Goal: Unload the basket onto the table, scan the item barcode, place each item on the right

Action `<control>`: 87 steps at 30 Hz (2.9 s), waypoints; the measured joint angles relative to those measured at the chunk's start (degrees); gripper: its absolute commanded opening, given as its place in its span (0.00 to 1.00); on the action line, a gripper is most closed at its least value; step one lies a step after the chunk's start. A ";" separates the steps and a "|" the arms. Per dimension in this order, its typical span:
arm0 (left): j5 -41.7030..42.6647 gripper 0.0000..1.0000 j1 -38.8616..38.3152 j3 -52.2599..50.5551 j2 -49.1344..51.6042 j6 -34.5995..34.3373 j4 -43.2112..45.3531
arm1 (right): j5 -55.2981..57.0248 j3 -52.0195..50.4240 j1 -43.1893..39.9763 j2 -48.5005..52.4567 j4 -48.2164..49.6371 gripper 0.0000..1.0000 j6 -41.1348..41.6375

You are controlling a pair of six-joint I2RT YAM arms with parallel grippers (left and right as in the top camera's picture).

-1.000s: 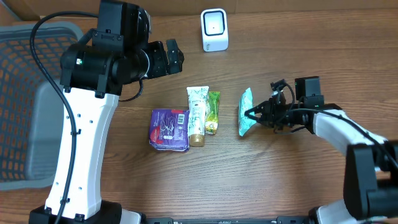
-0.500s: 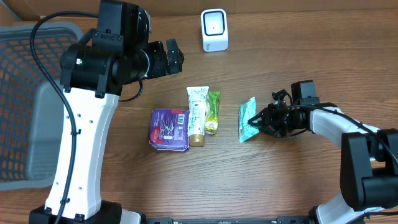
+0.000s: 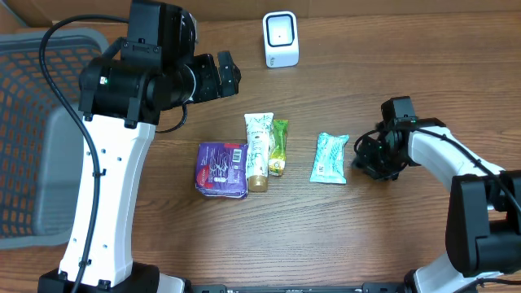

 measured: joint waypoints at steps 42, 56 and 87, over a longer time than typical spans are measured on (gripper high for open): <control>0.00 1.00 0.00 0.00 0.00 0.00 -0.02 | 15.58 17.40 10.16 9.25 -14.32 0.33 1.70; 0.00 1.00 0.00 0.00 0.00 0.00 -0.02 | 8.90 25.46 7.41 4.72 -29.53 0.32 -8.00; 0.00 0.99 0.00 0.00 0.00 0.00 -0.02 | 13.14 -1.44 13.70 -2.67 -9.27 0.32 2.03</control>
